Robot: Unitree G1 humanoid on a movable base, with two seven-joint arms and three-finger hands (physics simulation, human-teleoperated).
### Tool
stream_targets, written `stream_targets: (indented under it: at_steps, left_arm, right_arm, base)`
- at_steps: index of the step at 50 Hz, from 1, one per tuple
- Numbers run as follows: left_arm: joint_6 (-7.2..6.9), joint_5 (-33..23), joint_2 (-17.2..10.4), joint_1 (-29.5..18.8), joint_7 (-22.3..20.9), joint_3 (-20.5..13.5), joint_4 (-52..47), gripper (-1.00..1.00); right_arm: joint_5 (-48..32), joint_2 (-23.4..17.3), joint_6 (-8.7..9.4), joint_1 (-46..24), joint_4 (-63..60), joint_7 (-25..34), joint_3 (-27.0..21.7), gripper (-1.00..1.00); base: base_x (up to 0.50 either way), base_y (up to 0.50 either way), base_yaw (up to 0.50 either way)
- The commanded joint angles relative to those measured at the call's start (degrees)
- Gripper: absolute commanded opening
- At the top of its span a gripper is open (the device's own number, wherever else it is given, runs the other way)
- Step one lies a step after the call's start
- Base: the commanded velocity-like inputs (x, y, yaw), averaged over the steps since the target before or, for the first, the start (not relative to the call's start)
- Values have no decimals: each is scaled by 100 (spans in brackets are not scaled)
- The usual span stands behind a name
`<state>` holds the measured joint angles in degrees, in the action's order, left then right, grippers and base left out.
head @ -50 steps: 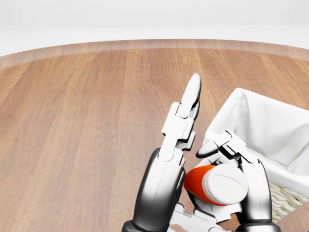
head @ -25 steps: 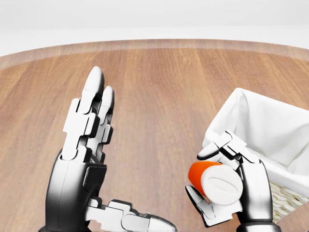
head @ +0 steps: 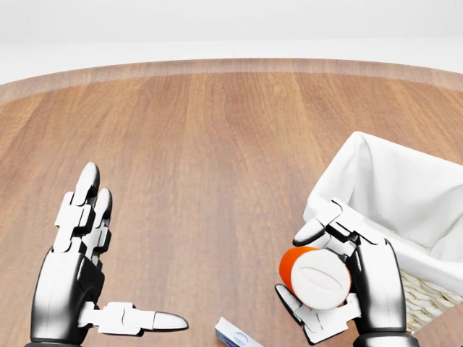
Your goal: Pick up the ketchup, and put it in the basket.
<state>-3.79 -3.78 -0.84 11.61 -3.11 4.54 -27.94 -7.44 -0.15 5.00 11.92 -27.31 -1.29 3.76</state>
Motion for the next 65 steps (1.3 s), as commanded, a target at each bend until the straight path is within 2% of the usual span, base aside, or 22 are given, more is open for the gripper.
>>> stream_targets:
  at_steps: [1, 3, 4, 5, 6, 13, 14, 22, 34, 41, 43, 55, 65]
  left_arm:
    - [77, 22, 24, 12, -110, -337, 352, 100]
    - [189, -30, 17, 20, -108, -355, 473, 100]
    - [119, 10, 29, 27, -121, -375, 377, 100]
    - [115, 11, 31, 27, -123, -377, 371, 100]
    - [179, -42, 31, 36, -120, -344, 429, 100]
    - [202, -36, 40, -57, -102, -385, 569, 100]
    - [287, -94, 43, -59, -55, -383, 621, 100]
    - [233, -57, 36, -62, -105, -383, 615, 100]
    - [203, -31, 42, -16, -124, -390, 510, 100]
    - [212, -31, 38, -34, -120, -389, 540, 100]
    - [181, -28, 40, -24, -124, -387, 493, 100]
    - [212, -43, 41, -36, -114, -383, 534, 100]
    - [250, -57, 43, -47, -101, -388, 588, 100]
  right_arm:
    - [21, 8, 0, -10, -13, -80, -5, -100]
    - [21, 6, 0, 4, -25, -77, -3, -100]
    - [16, 6, 0, 9, -18, -78, -1, -100]
    - [11, 6, 0, 16, -38, -78, 6, -100]
    - [14, 6, 0, 16, -45, -75, 6, -100]
    - [20, 4, 0, -3, -2, -77, -16, -100]
    - [4, 6, 0, -6, 5, -82, -9, -100]
    - [-120, -42, 0, -59, -350, 12, -181, -100]
    - [-876, -209, 0, -810, -1472, 628, -789, -100]
    - [-1209, -381, 0, -1322, -1633, 934, -1065, -100]
    - [-1277, -422, 0, -1425, -1626, 1000, -1121, -100]
    - [-1647, -866, 0, -2082, -1045, 1278, -1533, -100]
    - [-1905, -1296, 0, -2565, 0, 1243, -1738, -100]
  base:
    - [0, 0, 0]
    - [0, 0, 0]
    - [0, 0, 0]
    - [0, 0, 0]
    - [0, 0, 0]
    - [0, 0, 0]
    - [0, 0, 0]
    - [0, 0, 0]
    - [0, 0, 0]
    - [0, 0, 0]
    - [0, 0, 0]
    - [0, 0, 0]
    - [0, 0, 0]
